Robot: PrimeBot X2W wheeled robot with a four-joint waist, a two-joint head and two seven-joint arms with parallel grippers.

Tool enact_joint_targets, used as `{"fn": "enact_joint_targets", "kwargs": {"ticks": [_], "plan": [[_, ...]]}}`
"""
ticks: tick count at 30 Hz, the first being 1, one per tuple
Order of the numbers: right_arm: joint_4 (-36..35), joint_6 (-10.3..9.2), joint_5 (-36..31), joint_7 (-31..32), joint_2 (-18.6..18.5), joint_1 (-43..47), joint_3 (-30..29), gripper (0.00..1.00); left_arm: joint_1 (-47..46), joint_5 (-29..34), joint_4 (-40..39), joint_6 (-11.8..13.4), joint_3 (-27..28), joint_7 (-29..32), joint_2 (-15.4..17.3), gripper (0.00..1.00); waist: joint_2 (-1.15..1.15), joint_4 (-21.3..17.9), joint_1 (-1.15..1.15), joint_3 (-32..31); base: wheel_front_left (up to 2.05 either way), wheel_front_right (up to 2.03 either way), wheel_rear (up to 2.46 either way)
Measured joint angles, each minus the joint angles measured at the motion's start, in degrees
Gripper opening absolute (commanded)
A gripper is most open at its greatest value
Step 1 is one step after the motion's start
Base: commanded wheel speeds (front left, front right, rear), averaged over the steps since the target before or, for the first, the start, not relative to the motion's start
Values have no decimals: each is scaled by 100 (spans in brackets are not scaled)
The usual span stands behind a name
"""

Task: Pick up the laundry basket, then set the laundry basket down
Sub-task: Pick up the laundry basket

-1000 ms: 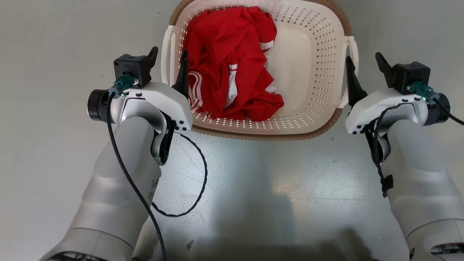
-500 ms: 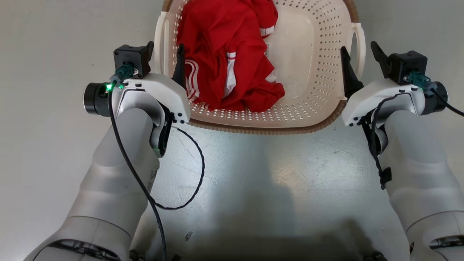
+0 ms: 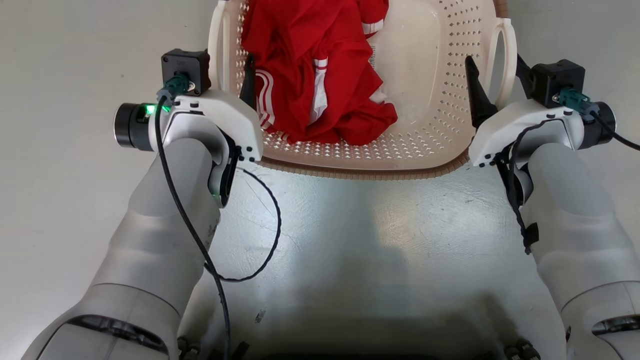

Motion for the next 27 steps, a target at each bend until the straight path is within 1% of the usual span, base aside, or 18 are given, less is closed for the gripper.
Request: {"fn": "enact_joint_targets", "kwargs": {"ticks": [14,23,25,26,27], "plan": [[250,0,303,0,-12,-157,359,100,-361,-278,589,1,-380,0,-7,100,0,-31,0,101,0,0,0],[291,0,369,0,-12,-157,433,100,-380,-399,606,9,-554,0,-7,100,0,-2,0,55,0,0,0],[300,0,375,0,-13,-157,434,94,-380,-455,597,31,-594,0,-7,100,0,5,0,32,0,0,0],[303,0,380,0,-14,-156,434,85,-380,-488,592,33,-619,0,-7,100,0,9,0,23,0,0,0],[303,0,382,0,-14,-156,434,48,-380,-509,586,34,-638,0,-7,97,0,13,0,18,0,0,0]]}}
